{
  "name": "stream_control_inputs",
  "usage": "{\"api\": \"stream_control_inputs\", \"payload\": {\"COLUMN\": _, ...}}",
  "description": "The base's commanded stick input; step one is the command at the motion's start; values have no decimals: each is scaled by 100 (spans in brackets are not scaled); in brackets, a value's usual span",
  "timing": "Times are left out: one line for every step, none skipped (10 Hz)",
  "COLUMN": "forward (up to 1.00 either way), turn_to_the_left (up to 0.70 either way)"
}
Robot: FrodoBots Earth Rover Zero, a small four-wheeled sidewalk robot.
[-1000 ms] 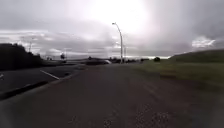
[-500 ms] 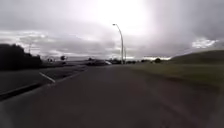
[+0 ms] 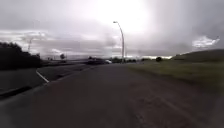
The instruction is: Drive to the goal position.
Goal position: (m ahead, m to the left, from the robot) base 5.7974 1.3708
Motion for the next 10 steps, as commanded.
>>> {"api": "stream_control_inputs", "payload": {"forward": 100, "turn_to_the_left": 0}}
{"api": "stream_control_inputs", "payload": {"forward": 100, "turn_to_the_left": 0}}
{"api": "stream_control_inputs", "payload": {"forward": 100, "turn_to_the_left": 0}}
{"api": "stream_control_inputs", "payload": {"forward": 100, "turn_to_the_left": 0}}
{"api": "stream_control_inputs", "payload": {"forward": 100, "turn_to_the_left": 0}}
{"api": "stream_control_inputs", "payload": {"forward": 100, "turn_to_the_left": 0}}
{"api": "stream_control_inputs", "payload": {"forward": 100, "turn_to_the_left": 0}}
{"api": "stream_control_inputs", "payload": {"forward": 100, "turn_to_the_left": 0}}
{"api": "stream_control_inputs", "payload": {"forward": 100, "turn_to_the_left": 0}}
{"api": "stream_control_inputs", "payload": {"forward": 100, "turn_to_the_left": 0}}
